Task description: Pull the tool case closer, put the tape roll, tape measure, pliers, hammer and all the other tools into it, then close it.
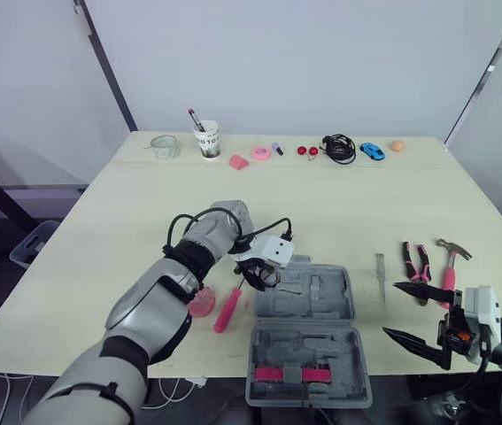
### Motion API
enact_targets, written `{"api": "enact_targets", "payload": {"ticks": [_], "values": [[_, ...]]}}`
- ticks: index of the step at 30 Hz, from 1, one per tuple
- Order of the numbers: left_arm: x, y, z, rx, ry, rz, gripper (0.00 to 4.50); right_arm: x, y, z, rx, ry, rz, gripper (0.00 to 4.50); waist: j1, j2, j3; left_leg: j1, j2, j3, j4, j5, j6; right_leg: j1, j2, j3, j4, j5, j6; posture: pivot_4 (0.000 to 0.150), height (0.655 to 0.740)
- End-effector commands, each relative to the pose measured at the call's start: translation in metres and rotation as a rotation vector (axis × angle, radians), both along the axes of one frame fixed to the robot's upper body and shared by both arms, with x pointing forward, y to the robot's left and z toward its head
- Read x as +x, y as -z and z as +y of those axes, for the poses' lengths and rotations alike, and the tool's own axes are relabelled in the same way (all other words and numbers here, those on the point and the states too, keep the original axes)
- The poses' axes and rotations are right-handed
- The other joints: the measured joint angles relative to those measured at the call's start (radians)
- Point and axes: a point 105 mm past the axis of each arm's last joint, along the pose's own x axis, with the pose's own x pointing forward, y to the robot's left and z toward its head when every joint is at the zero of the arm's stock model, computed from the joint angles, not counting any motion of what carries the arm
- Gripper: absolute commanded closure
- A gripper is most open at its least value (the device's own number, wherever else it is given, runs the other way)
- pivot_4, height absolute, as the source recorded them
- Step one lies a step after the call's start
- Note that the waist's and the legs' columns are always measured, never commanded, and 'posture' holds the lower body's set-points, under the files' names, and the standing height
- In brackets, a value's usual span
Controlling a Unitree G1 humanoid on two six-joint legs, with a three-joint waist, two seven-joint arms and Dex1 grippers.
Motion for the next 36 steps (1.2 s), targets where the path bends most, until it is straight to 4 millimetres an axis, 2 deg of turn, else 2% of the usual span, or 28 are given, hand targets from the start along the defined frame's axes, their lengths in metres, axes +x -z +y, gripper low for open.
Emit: {"api": "enact_targets", "payload": {"ticks": [1, 6, 9, 13, 17, 20, 22, 23, 28, 36], "values": [[0.002, -0.023, -0.007, -0.045, 0.031, -0.036, 1.93, -0.001, -0.009, 0.003, -0.006, -0.012, -0.045, 0.00, 0.000, 0.000, 0.000, 0.000, 0.000, 0.000, 0.000, 0.000, 0.000, 0.000, 0.000, 0.000, 0.000, 0.000, 0.000, 0.150, 0.7400], [-0.002, -0.035, -0.012, -0.229, 0.066, -0.045, 1.93, -0.001, -0.008, 0.004, 0.003, -0.008, -0.039, 0.00, -0.001, 0.000, 0.000, 0.000, 0.000, 0.000, 0.000, 0.000, 0.000, 0.000, 0.000, 0.000, 0.000, 0.000, 0.000, 0.150, 0.7400], [0.001, -0.039, -0.014, -0.368, 0.012, -0.050, 1.93, -0.003, -0.006, 0.004, 0.001, -0.009, -0.034, 0.00, -0.001, 0.000, 0.000, 0.000, 0.000, -0.002, 0.000, 0.000, 0.000, 0.000, 0.000, 0.000, 0.000, 0.000, 0.000, 0.150, 0.7400], [0.002, -0.042, -0.008, -0.535, -0.033, -0.056, 1.93, -0.003, -0.007, 0.004, 0.001, -0.005, -0.037, 0.00, -0.001, 0.000, 0.000, 0.000, 0.000, -0.002, 0.000, 0.000, 0.000, 0.000, 0.000, 0.000, 0.000, 0.000, 0.000, 0.150, 0.7400], [0.000, -0.041, 0.008, -0.704, -0.130, 0.010, 1.93, -0.001, -0.007, 0.005, 0.004, -0.003, -0.041, 0.00, -0.001, 0.000, 0.000, 0.001, 0.000, -0.001, 0.000, 0.000, 0.000, 0.000, 0.000, 0.000, 0.000, 0.000, 0.000, 0.150, 0.7400], [-0.001, -0.036, 0.017, -0.747, -0.173, 0.032, 2.71, -0.001, -0.006, 0.007, 0.005, -0.008, -0.041, 0.00, -0.002, 0.000, 0.000, 0.001, 0.000, -0.001, 0.000, 0.000, 0.000, 0.000, 0.000, 0.000, 0.001, 0.000, 0.000, 0.150, 0.7400], [0.000, -0.034, 0.018, -0.783, -0.195, 0.032, 3.66, 0.000, -0.006, 0.008, 0.007, -0.010, -0.043, 0.00, 0.001, 0.000, 0.000, 0.001, 0.000, -0.001, 0.000, 0.000, 0.000, 0.000, 0.000, 0.000, 0.001, 0.000, 0.000, 0.150, 0.7400], [0.000, -0.033, 0.018, -0.792, -0.197, 0.024, 3.93, 0.000, -0.006, 0.008, 0.007, -0.010, -0.044, 0.00, 0.002, 0.000, 0.000, 0.001, 0.000, -0.001, 0.000, 0.000, 0.000, 0.000, 0.000, 0.000, 0.001, 0.000, 0.000, 0.150, 0.7400], [0.001, -0.033, 0.015, -0.853, -0.219, 0.066, 3.93, 0.000, -0.005, 0.008, 0.007, -0.007, -0.046, 0.00, 0.001, 0.000, 0.000, 0.000, 0.000, 0.000, 0.000, 0.000, 0.000, 0.000, 0.000, 0.000, 0.000, 0.000, 0.000, 0.150, 0.7400], [0.000, -0.016, 0.016, -0.827, -0.217, 0.073, 3.93, 0.000, -0.003, 0.011, 0.010, 0.002, -0.052, 0.00, -0.001, 0.000, 0.000, 0.000, 0.000, -0.001, 0.000, 0.000, 0.000, 0.000, 0.000, 0.000, 0.001, 0.000, 0.000, 0.150, 0.7400]]}}
